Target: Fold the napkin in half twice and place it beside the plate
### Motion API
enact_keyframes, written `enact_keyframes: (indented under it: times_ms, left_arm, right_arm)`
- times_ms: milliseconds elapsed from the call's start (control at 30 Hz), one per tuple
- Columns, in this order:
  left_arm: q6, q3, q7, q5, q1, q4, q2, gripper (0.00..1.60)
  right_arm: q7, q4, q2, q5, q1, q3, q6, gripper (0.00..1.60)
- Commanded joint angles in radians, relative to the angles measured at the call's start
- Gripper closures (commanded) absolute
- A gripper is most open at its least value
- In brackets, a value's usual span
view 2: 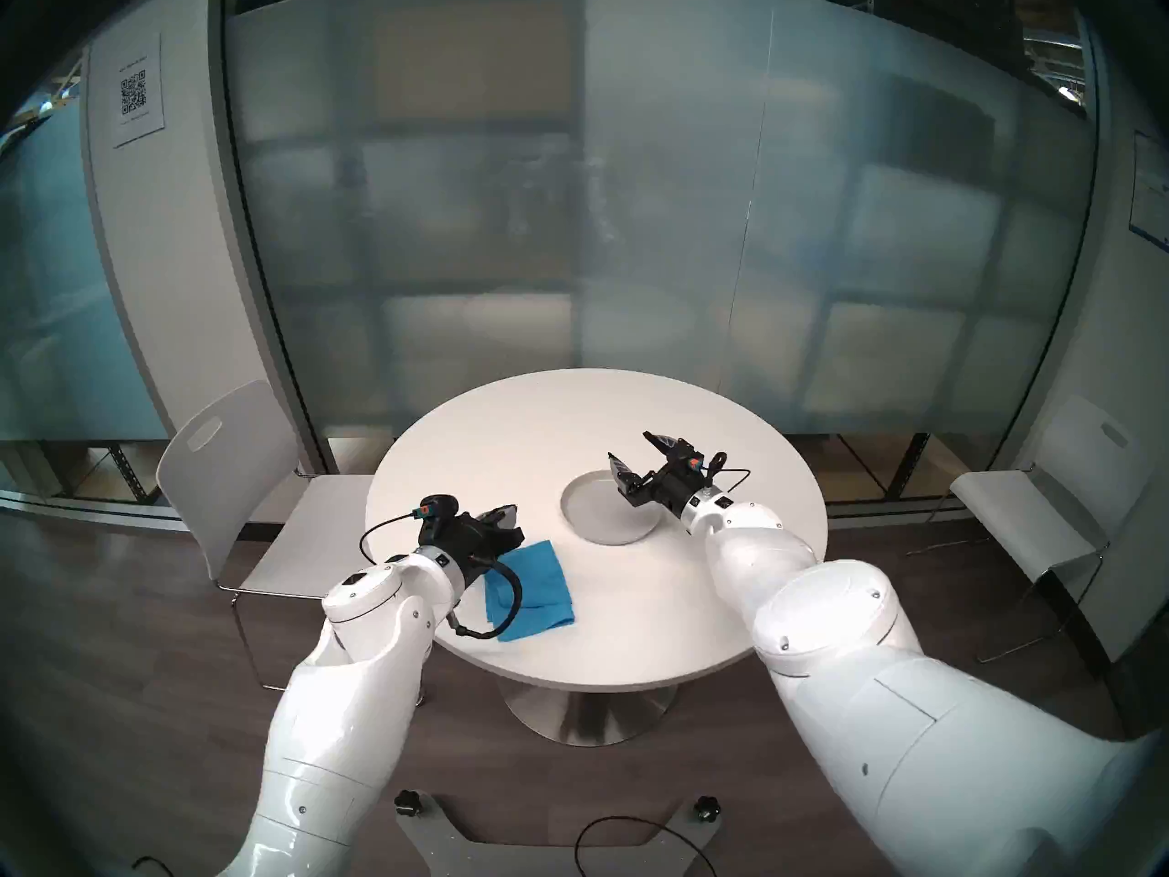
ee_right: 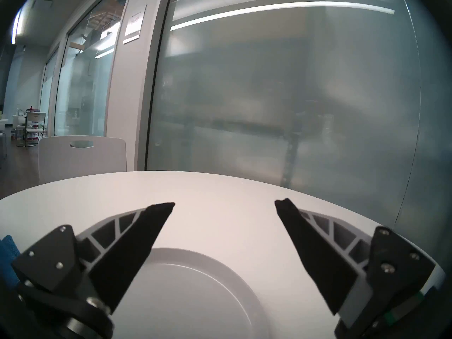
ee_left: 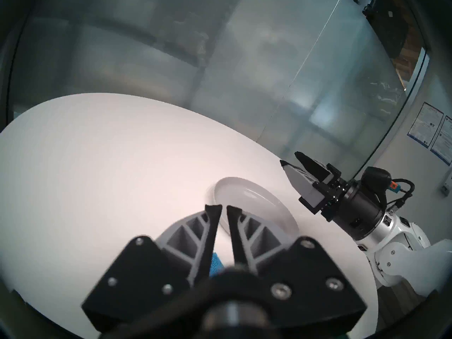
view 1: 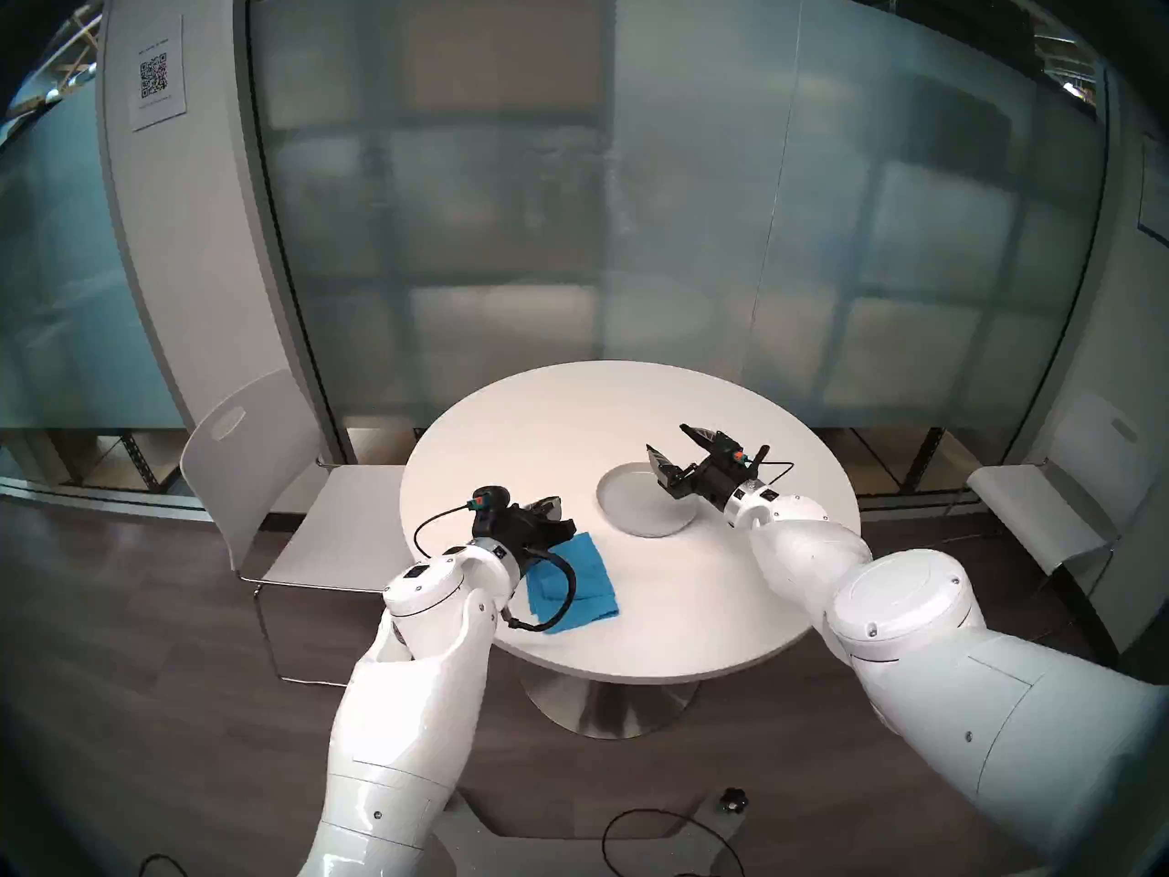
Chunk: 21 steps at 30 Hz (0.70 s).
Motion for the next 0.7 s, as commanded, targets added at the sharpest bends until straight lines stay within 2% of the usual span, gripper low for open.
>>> enact_keyframes:
  times_ms: [0,267,667]
  left_arm:
    - [-0.004,0.000,-0.001,-0.001,-0.015,-0.012,-0.003,0.87]
    - [-0.005,-0.001,-0.001,-0.001,-0.016,-0.008,-0.002,0.87]
    - [-0.004,-0.001,-0.001,-0.001,-0.016,0.001,-0.002,0.87]
  right_arm:
    - [-0.010,-0.038,0.025,0.013,0.018,0.011,-0.039,0.00]
    - [-0.024,-0.079,0.051,0.013,0.024,0.028,-0.070,0.00]
    - [-0.018,-0.090,0.033,0.013,0.007,0.048,-0.100,0.00]
